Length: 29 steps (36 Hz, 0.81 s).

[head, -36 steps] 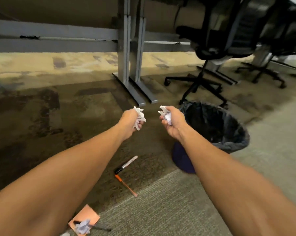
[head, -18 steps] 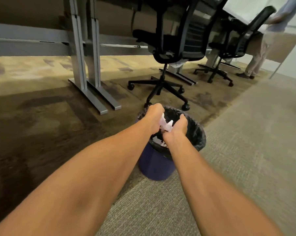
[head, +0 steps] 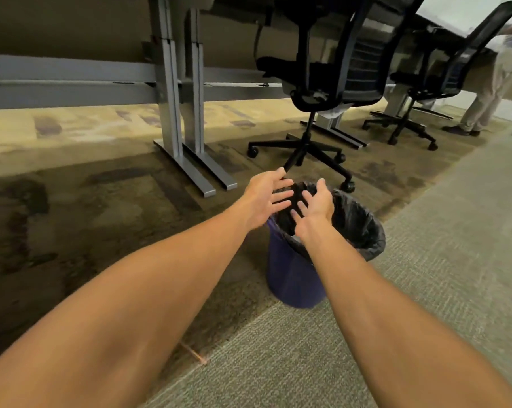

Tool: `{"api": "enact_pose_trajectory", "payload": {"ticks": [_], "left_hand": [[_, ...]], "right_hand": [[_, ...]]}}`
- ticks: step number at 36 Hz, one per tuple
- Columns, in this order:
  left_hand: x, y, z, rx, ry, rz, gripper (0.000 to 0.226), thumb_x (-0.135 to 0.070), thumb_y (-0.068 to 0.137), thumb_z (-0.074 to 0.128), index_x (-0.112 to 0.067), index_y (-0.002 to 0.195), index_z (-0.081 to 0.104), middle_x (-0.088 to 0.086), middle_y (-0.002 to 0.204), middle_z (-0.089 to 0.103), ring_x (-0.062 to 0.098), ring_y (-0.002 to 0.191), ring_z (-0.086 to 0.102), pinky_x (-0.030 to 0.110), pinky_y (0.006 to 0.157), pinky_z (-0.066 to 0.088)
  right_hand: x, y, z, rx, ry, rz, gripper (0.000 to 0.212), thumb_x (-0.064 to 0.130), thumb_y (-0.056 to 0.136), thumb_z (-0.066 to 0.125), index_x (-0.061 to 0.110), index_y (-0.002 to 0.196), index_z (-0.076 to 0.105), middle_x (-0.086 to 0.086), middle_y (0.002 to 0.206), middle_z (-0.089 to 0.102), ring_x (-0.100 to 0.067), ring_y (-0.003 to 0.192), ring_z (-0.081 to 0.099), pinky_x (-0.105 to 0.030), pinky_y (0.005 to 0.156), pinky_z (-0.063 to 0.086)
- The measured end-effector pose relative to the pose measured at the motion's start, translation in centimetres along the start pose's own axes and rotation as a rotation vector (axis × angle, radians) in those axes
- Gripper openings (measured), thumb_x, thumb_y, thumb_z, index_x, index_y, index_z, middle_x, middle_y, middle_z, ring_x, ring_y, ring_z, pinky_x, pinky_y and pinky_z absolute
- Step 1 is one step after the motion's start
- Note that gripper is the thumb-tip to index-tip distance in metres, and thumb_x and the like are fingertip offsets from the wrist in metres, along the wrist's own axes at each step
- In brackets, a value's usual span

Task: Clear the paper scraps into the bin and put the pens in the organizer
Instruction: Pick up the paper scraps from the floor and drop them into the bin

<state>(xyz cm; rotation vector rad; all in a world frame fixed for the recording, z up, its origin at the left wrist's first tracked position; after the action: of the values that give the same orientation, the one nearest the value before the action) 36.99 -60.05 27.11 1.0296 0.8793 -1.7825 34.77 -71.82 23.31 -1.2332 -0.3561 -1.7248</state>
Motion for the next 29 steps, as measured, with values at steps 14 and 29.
{"api": "enact_pose_trajectory", "payload": {"ticks": [14, 29], "left_hand": [[-6.0, -20.3, -24.0, -0.216, 0.231, 0.042, 0.046, -0.044, 0.091, 0.056, -0.017, 0.129, 0.058, 0.009, 0.125, 0.066, 0.028, 0.113, 0.065, 0.043, 0.092, 0.053], [10.7, -47.1, -40.7, -0.774, -0.134, 0.002, 0.048, -0.040, 0.090, 0.051, -0.013, 0.130, 0.057, 0.015, 0.126, 0.065, 0.031, 0.114, 0.064, 0.044, 0.091, 0.049]], "right_hand": [[-9.0, -10.1, 13.0, 0.672, -0.710, 0.025, 0.027, 0.027, 0.099, 0.057, 0.022, 0.125, 0.058, -0.004, 0.109, 0.069, -0.018, 0.086, 0.068, -0.036, 0.074, 0.056], [-26.2, -21.7, 7.1, 1.038, -0.921, 0.304, 0.016, 0.015, 0.098, 0.059, 0.016, 0.113, 0.063, -0.006, 0.094, 0.070, -0.014, 0.069, 0.064, -0.026, 0.058, 0.051]]}}
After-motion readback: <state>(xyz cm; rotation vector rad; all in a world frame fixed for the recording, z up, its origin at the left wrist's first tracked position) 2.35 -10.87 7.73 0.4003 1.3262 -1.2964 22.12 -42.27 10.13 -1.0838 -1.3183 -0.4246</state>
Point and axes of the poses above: each hand's wrist, its own y-axis towards the middle knuckle, its own z-axis out of the palm, x = y × z, the point moved 9 cm from there along y, towards the middle knuckle
